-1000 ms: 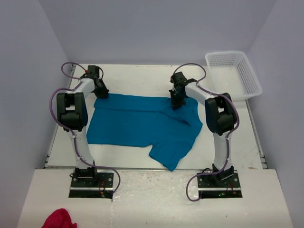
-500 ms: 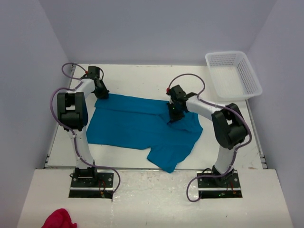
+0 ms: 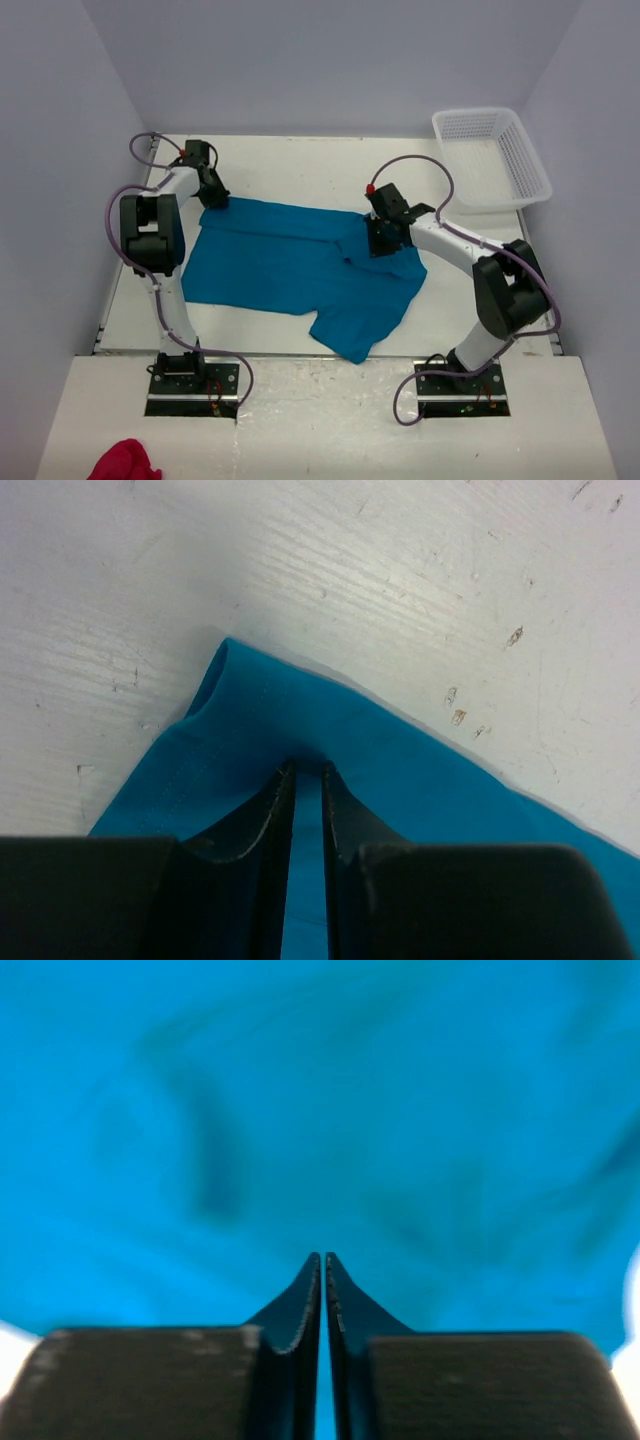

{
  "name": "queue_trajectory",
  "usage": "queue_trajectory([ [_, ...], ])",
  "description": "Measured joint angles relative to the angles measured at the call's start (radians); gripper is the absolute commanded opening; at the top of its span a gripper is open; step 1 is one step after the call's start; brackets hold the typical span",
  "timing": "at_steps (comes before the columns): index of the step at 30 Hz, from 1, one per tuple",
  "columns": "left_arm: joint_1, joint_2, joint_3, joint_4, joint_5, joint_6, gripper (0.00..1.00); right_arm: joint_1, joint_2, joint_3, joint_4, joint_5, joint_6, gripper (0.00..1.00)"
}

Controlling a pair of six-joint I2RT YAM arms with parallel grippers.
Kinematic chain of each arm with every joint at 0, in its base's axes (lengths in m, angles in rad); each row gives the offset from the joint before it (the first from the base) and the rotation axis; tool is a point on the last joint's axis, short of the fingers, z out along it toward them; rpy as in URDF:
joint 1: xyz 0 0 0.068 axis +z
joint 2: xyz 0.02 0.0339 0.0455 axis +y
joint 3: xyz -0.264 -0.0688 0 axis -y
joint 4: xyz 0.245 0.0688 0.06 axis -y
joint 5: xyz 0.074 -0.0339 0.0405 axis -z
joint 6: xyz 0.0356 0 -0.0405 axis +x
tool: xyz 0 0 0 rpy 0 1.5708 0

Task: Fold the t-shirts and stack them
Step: Fold the flattened tshirt in 1/3 of the way

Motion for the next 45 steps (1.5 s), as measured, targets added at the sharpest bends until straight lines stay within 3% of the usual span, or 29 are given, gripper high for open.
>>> queue_trajectory([
  [1, 0.0, -0.005, -0.007, 0.003, 0.002, 0.0, 0.16, -0.029, 0.025, 0.02, -0.004, 0.024, 0.003, 0.1],
  [3, -0.002, -0.017, -0.024, 0.006, 0.008, 0.006, 0.05, -0.091, 0.078, 0.077, -0.025, 0.06, 0.006, 0.0],
  [4, -0.004, -0.023, -0.031, 0.006, 0.012, 0.009, 0.0, -0.113, 0.085, 0.088, -0.027, 0.063, 0.005, 0.0],
  [7, -0.018, -0.041, -0.036, 0.002, 0.035, 0.016, 0.0, -0.169, 0.119, 0.159, -0.047, 0.074, 0.002, 0.0],
  [12, -0.084, -0.089, -0.034, 0.005, 0.124, 0.024, 0.0, -0.164, 0.125, 0.19, -0.04, 0.042, 0.003, 0.0],
  [17, -0.253, -0.093, 0.002, 0.049, 0.336, 0.048, 0.0, -0.171, 0.151, 0.19, -0.05, 0.051, 0.004, 0.0],
  [23, -0.491, -0.013, 0.139, 0.129, 0.528, 0.041, 0.0, -0.261, 0.169, 0.21, -0.072, 0.045, 0.003, 0.0],
  [24, -0.512, 0.015, 0.168, 0.14, 0.55, 0.037, 0.0, -0.277, 0.17, 0.221, -0.077, 0.043, 0.002, 0.02],
  [25, -0.523, 0.043, 0.193, 0.148, 0.566, 0.031, 0.0, -0.294, 0.17, 0.234, -0.081, 0.04, 0.002, 0.22],
  [28, -0.526, 0.133, 0.249, 0.164, 0.593, 0.01, 0.0, -0.328, 0.172, 0.278, -0.092, 0.019, -0.003, 0.42],
  [35, -0.497, 0.277, 0.267, 0.158, 0.604, -0.024, 0.0, -0.398, 0.266, 0.415, -0.127, -0.069, -0.024, 0.41],
  [45, -0.492, 0.283, 0.267, 0.16, 0.607, -0.029, 0.0, -0.441, 0.456, 0.642, -0.228, -0.153, -0.073, 0.36],
])
